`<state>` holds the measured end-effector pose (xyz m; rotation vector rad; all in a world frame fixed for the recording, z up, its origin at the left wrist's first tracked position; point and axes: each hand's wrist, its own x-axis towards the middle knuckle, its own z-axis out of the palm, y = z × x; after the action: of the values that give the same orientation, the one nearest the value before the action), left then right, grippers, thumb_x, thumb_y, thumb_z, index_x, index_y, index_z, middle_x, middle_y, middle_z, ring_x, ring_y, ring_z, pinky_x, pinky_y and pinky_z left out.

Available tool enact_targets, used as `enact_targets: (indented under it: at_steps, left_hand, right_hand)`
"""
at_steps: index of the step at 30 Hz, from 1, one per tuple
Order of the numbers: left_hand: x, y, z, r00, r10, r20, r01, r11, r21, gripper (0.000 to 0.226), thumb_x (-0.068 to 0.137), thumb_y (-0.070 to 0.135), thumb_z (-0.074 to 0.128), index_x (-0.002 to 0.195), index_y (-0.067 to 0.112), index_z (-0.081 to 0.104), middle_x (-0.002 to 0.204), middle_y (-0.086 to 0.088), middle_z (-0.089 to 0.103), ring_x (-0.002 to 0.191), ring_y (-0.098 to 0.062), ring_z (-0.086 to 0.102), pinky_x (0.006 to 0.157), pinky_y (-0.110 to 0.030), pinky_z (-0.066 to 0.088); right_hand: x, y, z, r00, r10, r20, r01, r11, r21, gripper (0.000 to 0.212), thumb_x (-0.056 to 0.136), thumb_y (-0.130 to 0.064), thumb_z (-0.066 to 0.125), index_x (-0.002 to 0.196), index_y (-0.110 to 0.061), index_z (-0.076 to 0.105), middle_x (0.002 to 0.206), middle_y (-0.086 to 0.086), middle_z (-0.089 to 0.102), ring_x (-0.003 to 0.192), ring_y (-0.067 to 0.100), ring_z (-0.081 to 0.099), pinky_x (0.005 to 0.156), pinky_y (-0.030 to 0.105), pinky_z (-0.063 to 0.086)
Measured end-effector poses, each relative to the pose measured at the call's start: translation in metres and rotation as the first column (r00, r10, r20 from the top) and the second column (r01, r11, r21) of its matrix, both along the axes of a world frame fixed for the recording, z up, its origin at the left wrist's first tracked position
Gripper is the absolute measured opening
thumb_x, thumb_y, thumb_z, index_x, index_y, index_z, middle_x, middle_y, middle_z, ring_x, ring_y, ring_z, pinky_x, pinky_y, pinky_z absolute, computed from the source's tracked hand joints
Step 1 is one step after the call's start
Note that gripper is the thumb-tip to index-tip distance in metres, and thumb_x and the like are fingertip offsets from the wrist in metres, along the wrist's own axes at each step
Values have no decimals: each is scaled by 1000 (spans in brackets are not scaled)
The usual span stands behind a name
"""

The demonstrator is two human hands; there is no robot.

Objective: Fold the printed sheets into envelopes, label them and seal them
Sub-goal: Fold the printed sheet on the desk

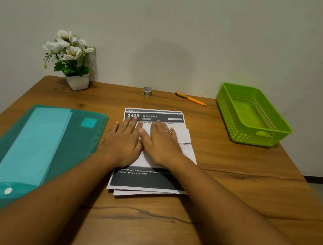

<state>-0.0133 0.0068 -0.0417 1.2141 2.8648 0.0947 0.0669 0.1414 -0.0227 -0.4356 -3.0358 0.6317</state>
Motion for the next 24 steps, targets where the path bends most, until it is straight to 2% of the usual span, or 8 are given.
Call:
enact_targets:
  at_steps: [3,6,13,18,20,22,24]
  left_hand:
    - [1,0,2,1000,-2,12,3,999,-41,70,106,50,22,164,20,-3,172,-4,-8,158,-22,-9,129,-47,-2]
    - [2,0,5,1000,1,11,0,999,-37,64,108,45,15,164,18,-2,173,-5,-7,159,-21,-9,129,-46,-3]
    - [0,1,3,1000,7,-2,-7,1000,-16,68,107,52,13,165,17,3,173,-5,-3,159,-22,-5,129,-47,0]
    - [0,0,3,1000,-1,20,1,1000,-13,69,107,53,15,165,17,4,173,-5,-1,159,-23,-4,129,-48,1]
    - [-4,2,13,1000,-15,10,16,999,-51,71,105,57,21,164,18,13,172,-9,10,158,-28,8,126,-50,10]
    - [-14,6,30,998,-65,-26,61,990,-125,73,101,64,35,159,21,29,162,-12,31,147,-32,29,119,-51,27]
    - [-27,12,48,994,-105,3,104,979,-175,77,93,71,49,154,26,37,151,-9,43,136,-30,41,111,-49,39]
  right_hand:
    - [-12,-16,-7,997,59,-59,-61,997,-44,61,111,-46,23,162,-12,28,171,12,22,159,26,13,129,45,6]
    - [-10,-10,-15,993,85,-87,-85,996,-6,58,112,-39,25,163,-12,26,172,9,21,160,23,11,129,42,5]
    - [21,44,-21,999,16,30,-21,986,167,68,110,-48,19,166,-12,6,175,5,2,161,22,-1,130,46,0]
    - [41,80,-22,997,-41,70,27,981,192,69,110,-51,17,166,-13,4,175,5,2,161,22,-3,129,47,-2]
    - [42,82,-23,997,-36,66,22,980,198,69,110,-51,17,166,-12,5,175,5,3,161,22,-3,129,47,-2]
    - [41,81,-24,998,-35,61,22,980,196,71,109,-53,16,166,-12,5,175,5,2,161,22,-3,129,47,-2]
    - [41,81,-24,997,-34,65,21,981,195,74,108,-56,16,166,-12,4,175,5,2,161,22,-4,129,48,-3]
